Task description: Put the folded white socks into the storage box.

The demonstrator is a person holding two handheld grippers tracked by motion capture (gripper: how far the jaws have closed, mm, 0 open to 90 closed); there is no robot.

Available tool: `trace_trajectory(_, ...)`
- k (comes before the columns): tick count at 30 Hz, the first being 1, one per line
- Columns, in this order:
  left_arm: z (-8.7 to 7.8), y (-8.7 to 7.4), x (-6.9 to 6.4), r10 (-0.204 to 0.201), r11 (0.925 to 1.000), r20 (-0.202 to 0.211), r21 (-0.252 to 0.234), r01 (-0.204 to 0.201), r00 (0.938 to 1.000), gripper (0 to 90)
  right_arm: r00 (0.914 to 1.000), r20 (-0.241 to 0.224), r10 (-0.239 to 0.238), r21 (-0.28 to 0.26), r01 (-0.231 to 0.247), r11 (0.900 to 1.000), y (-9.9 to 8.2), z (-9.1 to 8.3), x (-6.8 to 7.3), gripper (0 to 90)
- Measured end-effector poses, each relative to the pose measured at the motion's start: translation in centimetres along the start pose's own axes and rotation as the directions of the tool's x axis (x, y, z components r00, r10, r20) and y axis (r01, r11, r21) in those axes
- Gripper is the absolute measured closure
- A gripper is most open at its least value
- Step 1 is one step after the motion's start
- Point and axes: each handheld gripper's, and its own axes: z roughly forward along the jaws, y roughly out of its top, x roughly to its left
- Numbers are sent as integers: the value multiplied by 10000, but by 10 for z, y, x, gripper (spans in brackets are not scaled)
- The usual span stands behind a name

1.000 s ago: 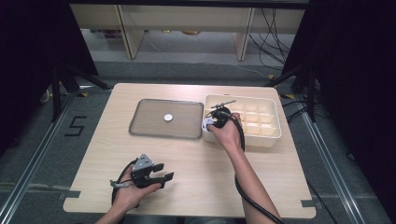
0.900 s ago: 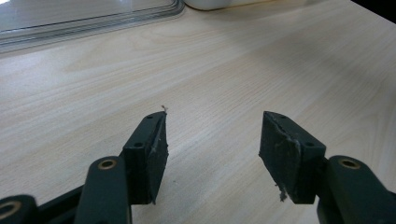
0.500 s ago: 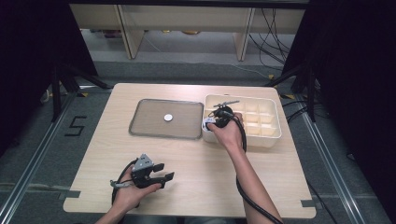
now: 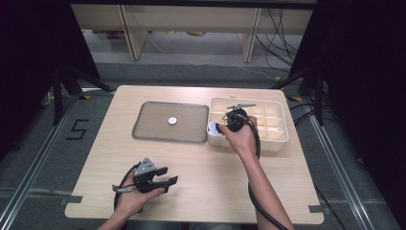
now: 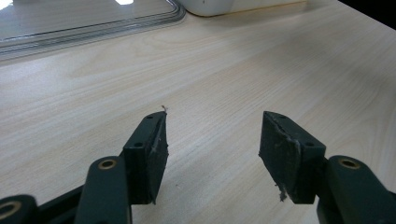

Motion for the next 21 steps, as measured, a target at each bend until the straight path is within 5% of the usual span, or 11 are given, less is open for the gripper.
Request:
trace_trajectory(2, 0, 0, 0, 121, 9999, 4, -2, -121, 9999, 411, 10000, 59, -51, -94, 51, 9999, -2, -3, -2, 473)
trace_trajectory(6, 0, 0, 0, 133, 9999, -1, 15, -133, 9999, 411, 9999, 55, -130, -179, 131, 9998, -4, -9, -5, 649)
trace_trajectory(21, -1, 0, 1, -47, 10000, -70, -22, 47, 10000, 411, 9991, 38, -422, -350, 423, 9985, -8, -13, 3, 798)
